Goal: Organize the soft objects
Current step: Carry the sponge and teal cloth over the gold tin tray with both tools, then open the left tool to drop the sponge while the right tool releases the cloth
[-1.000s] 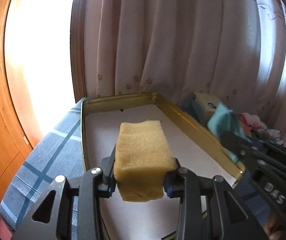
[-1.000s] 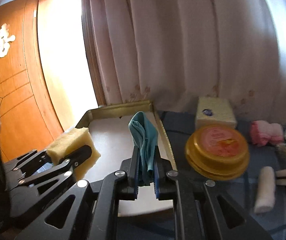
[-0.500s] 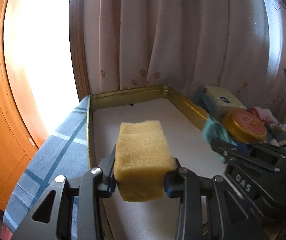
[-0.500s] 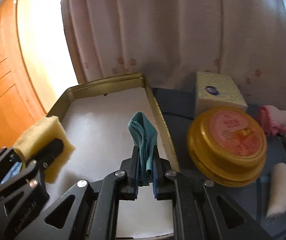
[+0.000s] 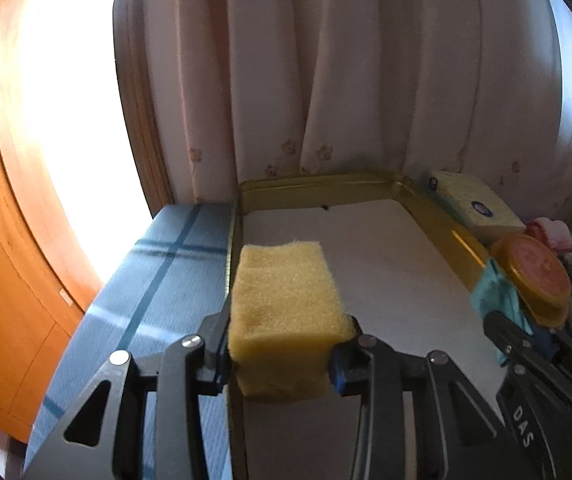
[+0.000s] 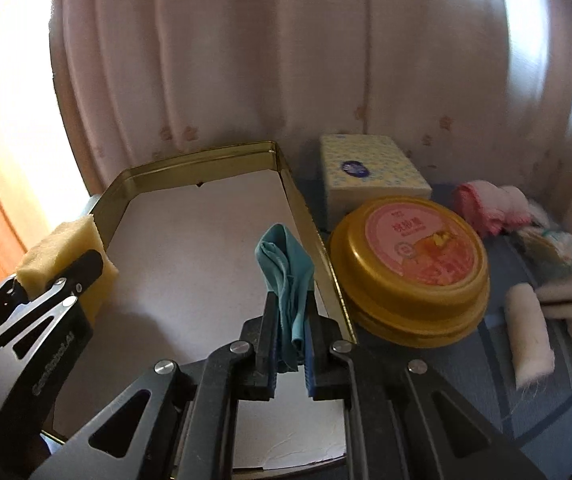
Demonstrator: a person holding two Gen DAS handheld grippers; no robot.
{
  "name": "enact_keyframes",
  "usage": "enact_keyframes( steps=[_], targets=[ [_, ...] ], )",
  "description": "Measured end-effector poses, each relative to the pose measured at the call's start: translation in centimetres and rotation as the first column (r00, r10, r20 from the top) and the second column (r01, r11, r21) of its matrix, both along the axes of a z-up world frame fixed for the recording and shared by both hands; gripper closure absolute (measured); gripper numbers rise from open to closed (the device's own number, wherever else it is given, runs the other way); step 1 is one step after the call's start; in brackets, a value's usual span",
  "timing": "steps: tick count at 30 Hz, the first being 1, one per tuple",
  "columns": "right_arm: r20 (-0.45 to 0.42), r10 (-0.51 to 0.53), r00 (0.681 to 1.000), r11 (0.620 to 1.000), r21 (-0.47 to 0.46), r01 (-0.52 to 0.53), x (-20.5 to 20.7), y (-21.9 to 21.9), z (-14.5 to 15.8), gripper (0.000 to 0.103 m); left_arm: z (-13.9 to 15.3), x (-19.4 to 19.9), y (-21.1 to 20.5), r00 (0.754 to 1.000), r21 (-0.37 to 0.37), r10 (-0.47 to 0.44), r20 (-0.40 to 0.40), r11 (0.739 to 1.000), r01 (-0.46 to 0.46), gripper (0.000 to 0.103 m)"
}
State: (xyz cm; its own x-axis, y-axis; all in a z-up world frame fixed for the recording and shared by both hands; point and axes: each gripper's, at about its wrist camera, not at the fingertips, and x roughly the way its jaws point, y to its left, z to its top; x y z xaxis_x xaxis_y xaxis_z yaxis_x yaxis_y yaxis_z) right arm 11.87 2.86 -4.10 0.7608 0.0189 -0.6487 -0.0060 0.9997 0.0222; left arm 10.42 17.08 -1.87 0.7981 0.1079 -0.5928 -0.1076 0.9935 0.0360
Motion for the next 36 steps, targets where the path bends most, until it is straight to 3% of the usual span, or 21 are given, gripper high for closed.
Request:
enact_keyframes(
  steps=[16,19,21,22,23,25,27,28,30,36],
  targets=[
    [-0.013,-0.063,0.998,0.997,-0.051,0.063,1.2,0.7,0.0,0.09,-0.2,4.1,-0.6,0.996,0.035,-0.093,-0.005,0.995,0.093,0.065],
    [-0.016,-0.045,0.999,0.997,-0.066,0.044,1.4,1.3,-0.1,0.082,-0.2,4.2,-0.4,0.995,0.027,-0.1,-0.001,0.995,0.1,0.065],
    [-0.009,-0.02,1.0,0.999,-0.045,0.019,1.2,1.5,0.0,0.072,-0.2,4.2,-0.1,0.994,0.012,-0.106,0.003,0.994,0.106,0.063],
    [-0.002,-0.014,1.0,0.999,-0.03,0.014,1.2,1.4,0.1,0.06,-0.2,4.2,0.1,0.994,0.002,-0.11,0.006,0.994,0.11,0.062],
    [0.019,-0.002,1.0,1.0,0.008,0.001,0.8,1.1,0.3,0.052,-0.2,4.1,0.1,0.993,-0.008,-0.115,0.01,0.993,0.115,0.06],
    [0.047,0.008,0.999,0.999,0.048,-0.01,0.5,0.7,0.6,0.052,-0.1,3.8,0.1,0.994,-0.014,-0.108,0.018,0.994,0.109,0.051],
    [0.092,0.012,0.996,0.995,0.102,-0.022,-0.1,-0.3,1.1,0.052,0.2,3.1,0.0,0.998,0.024,-0.049,0.035,0.999,0.048,0.004],
    [0.13,0.01,0.991,0.989,0.145,-0.029,-0.6,-1.1,1.5,0.052,0.6,2.4,0.1,0.998,0.07,0.018,0.061,0.997,-0.022,0.0],
    [0.209,0.003,0.978,0.976,0.212,-0.049,-2.0,-2.6,2.4,0.046,1.4,0.9,0.3,0.989,0.092,0.066,0.133,0.993,-0.078,0.0],
    [0.397,-0.138,0.908,0.958,0.288,0.02,-7.2,-7.7,5.4,0.032,3.8,-3.9,1.5,0.959,0.043,0.142,0.244,0.987,-0.157,0.0]
  ],
)
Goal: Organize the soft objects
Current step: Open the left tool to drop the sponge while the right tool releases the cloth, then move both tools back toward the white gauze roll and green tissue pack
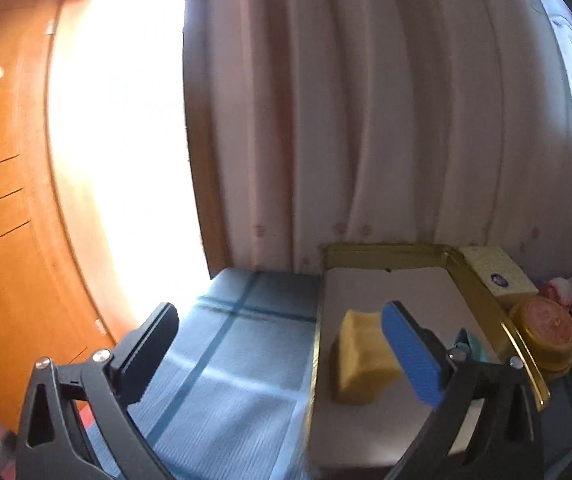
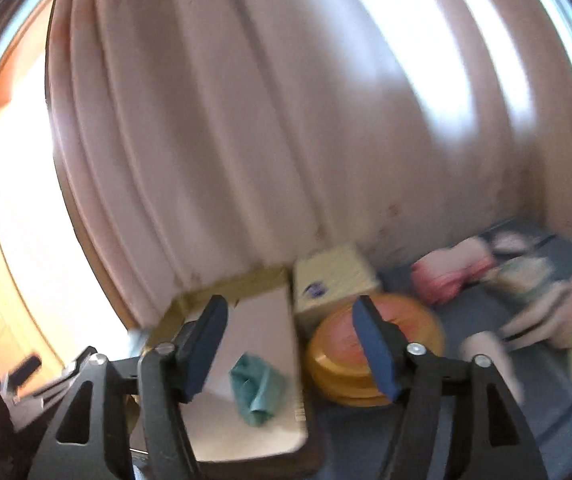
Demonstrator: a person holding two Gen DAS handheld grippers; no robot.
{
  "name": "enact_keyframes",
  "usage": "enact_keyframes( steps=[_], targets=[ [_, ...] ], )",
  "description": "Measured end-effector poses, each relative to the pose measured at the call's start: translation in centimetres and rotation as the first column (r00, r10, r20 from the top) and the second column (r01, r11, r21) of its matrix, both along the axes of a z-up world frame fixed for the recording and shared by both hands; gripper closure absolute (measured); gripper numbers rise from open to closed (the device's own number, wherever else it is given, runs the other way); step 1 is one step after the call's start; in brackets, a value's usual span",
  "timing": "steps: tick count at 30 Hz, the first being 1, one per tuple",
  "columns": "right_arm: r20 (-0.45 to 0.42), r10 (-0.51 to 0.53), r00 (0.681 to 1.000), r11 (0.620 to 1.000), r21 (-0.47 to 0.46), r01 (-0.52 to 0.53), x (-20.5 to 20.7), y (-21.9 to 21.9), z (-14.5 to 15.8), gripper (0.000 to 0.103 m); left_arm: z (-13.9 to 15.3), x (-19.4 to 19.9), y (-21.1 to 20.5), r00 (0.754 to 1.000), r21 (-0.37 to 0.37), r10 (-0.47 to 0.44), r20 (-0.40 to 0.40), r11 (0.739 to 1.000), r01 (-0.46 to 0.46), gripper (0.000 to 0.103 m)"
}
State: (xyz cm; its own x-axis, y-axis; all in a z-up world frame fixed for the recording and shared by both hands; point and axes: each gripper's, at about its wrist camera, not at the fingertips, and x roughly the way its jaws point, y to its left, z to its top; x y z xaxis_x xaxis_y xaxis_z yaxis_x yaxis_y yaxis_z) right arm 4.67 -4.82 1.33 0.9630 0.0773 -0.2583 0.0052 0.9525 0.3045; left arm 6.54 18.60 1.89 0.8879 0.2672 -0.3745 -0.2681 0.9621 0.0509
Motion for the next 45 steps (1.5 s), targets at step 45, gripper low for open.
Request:
enact_keyframes(
  steps=[45],
  targets=[
    [0.004,-0.3,0.954,0.936,-0.193,0.295,-8.6,-16.7,-1.4,0.028,-2.5,-3.8,-19.5,0.96,0.011,-0.254,-0.116,0.966,0.257,0.0]
  ],
)
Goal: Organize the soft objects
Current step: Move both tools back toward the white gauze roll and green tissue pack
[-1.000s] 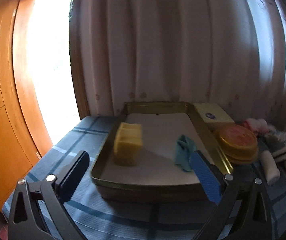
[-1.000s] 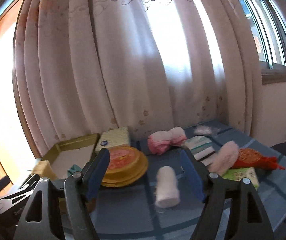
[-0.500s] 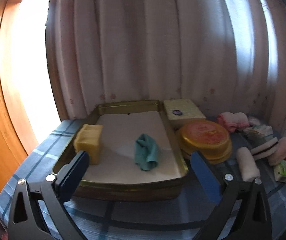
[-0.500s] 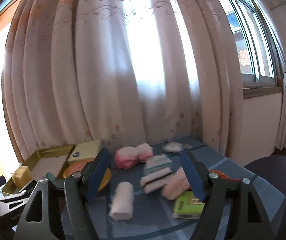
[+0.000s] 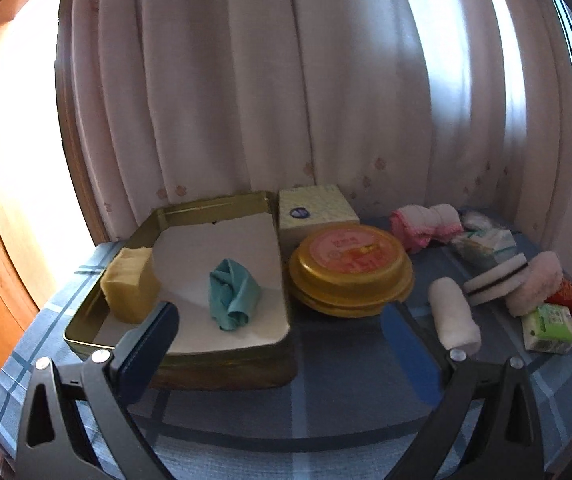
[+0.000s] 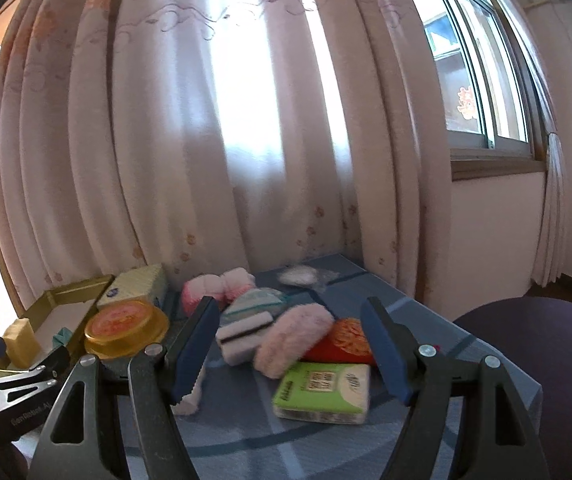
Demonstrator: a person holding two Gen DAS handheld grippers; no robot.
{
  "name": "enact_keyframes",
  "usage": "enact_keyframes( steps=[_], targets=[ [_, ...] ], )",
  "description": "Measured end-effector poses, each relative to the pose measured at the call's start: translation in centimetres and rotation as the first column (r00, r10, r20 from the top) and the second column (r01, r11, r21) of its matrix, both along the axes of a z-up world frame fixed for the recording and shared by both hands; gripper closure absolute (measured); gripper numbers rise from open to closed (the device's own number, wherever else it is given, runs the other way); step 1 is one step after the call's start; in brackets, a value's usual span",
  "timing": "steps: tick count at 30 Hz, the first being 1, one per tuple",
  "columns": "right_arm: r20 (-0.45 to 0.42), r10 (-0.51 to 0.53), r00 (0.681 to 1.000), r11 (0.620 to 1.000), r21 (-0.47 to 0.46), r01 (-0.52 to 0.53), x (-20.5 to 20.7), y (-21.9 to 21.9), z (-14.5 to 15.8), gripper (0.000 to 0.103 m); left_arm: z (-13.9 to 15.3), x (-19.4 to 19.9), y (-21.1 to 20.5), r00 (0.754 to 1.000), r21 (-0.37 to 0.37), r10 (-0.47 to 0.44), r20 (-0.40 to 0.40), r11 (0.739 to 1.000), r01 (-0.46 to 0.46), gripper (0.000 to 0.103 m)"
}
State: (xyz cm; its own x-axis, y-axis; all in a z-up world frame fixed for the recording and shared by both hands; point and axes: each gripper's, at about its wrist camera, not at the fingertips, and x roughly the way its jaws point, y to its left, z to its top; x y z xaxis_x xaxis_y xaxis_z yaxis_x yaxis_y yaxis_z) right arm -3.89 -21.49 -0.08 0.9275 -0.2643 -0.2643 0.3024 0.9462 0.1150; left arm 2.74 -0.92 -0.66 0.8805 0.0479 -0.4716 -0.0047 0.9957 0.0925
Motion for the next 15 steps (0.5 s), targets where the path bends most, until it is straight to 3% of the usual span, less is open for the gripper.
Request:
enact_keyframes(
  steps=[10,15],
  targets=[
    [-0.048,-0.04,0.998,0.999,0.014,0.04,-1.2,-3.9,-0.7,0.028,-0.1,-0.2,-2.7,0.999,0.028,-0.048,-0.025,0.998,0.049,0.0],
    [-0.09,-0.068,0.994,0.996,0.047,0.073,-1.6,-6.3,-1.7,0.028,-0.5,-0.2,-3.6,0.994,0.001,-0.095,-0.054,0.995,0.096,0.0]
  ],
)
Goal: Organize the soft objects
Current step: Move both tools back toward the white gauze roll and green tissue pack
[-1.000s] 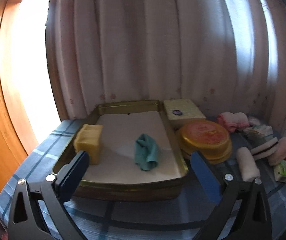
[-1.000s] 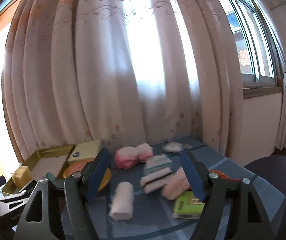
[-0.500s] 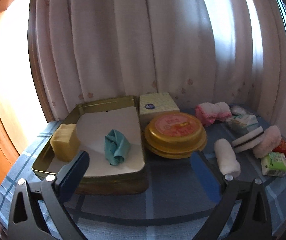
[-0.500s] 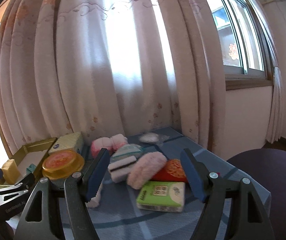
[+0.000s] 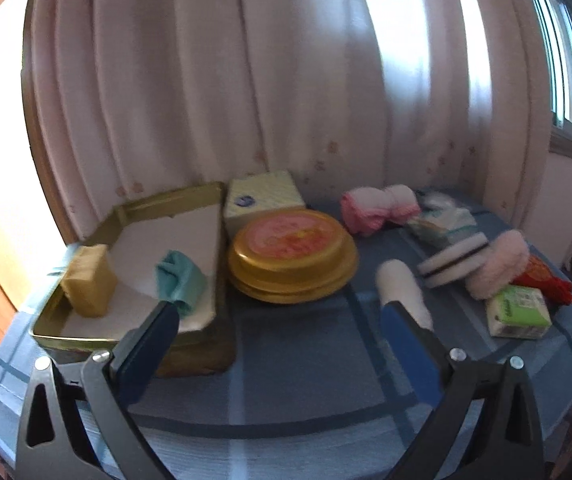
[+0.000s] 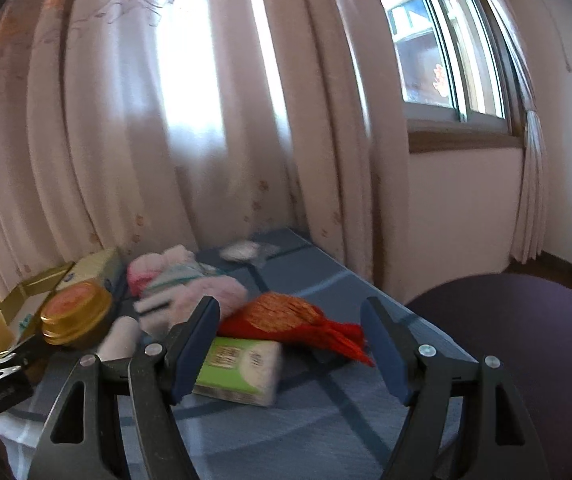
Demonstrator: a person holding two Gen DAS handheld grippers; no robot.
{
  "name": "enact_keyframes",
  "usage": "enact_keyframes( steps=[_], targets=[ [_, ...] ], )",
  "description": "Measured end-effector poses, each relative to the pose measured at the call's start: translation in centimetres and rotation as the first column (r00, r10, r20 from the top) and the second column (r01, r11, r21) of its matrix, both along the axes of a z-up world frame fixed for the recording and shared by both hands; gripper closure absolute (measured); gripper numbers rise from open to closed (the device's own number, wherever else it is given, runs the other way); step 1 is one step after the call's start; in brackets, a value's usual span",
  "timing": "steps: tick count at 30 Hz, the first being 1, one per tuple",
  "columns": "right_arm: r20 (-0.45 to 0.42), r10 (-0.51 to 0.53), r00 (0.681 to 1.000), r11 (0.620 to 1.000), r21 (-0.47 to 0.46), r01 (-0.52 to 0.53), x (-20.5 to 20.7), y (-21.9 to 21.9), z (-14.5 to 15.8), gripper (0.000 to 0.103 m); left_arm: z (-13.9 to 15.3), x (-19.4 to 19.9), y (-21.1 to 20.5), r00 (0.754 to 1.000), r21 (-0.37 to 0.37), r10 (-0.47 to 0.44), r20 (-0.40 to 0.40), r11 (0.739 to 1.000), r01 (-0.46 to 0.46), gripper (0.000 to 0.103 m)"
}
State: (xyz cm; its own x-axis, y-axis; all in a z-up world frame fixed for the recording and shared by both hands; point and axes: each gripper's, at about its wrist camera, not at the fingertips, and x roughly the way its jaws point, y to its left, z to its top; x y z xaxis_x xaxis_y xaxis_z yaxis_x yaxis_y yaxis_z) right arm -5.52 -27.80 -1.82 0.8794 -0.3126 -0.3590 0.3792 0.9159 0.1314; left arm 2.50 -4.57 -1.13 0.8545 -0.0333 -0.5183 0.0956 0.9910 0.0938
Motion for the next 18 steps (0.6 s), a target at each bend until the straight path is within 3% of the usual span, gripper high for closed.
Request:
enact_keyframes(
  steps=[7,13,18],
  targets=[
    [-0.087,0.058,0.995,0.998,0.034,-0.055,0.8,-1.0,-1.0,0.028,-0.8,0.0,-2.3,0.997,0.003,-0.055,-0.047,0.998,0.055,0.0],
    [-0.226,0.191,0.955,0.976,0.148,-0.16,4.3,0.2,-2.2,0.028,-1.5,0.5,-3.5,0.993,0.012,-0.056,-0.107,0.998,0.057,0.004],
    [-0.28,0.213,0.936,0.965,0.212,-0.156,6.7,0.7,-2.9,0.028,-1.4,0.4,-3.6,0.992,0.022,-0.05,-0.113,0.998,0.053,0.004]
  ],
)
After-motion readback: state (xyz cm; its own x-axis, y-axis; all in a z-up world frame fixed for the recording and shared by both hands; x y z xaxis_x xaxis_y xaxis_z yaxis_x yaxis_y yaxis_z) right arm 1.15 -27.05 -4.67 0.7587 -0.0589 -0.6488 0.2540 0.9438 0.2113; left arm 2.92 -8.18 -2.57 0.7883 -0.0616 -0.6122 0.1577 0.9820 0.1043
